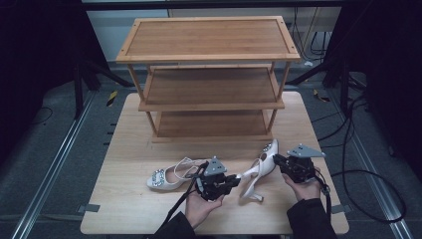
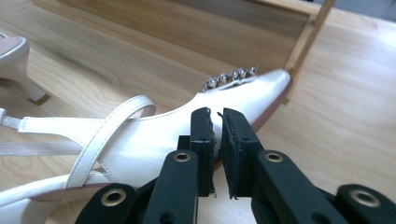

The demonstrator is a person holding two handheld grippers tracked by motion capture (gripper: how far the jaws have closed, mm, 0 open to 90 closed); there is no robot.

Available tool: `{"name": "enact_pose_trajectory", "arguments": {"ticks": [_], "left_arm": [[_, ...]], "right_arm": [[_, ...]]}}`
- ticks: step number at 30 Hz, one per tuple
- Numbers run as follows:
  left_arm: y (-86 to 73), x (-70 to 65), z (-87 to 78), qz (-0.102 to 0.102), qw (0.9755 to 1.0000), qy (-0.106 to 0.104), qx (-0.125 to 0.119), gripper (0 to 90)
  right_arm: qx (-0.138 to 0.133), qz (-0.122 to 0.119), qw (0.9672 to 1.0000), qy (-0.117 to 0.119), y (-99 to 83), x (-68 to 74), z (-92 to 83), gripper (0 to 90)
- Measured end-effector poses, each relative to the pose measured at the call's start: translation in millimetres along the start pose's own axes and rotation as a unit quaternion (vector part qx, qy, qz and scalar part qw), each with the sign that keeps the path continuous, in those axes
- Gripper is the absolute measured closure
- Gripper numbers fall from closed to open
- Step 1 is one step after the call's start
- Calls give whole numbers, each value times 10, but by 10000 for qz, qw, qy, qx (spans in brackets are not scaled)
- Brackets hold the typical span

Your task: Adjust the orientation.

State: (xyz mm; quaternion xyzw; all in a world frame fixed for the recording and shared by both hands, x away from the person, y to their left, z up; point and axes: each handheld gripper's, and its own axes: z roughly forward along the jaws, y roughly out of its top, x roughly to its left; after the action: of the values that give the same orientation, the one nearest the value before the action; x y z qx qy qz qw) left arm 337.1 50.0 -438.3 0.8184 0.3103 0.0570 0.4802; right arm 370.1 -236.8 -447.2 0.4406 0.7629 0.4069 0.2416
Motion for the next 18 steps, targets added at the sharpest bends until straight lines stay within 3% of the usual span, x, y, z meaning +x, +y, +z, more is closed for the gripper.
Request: {"name": "enact_pose_trajectory", "arguments": {"ticks": [10,15,18], "left_arm": [[234,-267,98,380,9990,-217,-91,796],[204,-413,221,557,9978,-361,40,794],[144,-431,299,537,9978,-387,65,789]], "right_arm": [[206,93,9992,-315,-162,-100,-73,866],[369,172,9981,-469,-229,-141,-63,858],[486,228,9970,-561,-269,-177,-49,846]]}}
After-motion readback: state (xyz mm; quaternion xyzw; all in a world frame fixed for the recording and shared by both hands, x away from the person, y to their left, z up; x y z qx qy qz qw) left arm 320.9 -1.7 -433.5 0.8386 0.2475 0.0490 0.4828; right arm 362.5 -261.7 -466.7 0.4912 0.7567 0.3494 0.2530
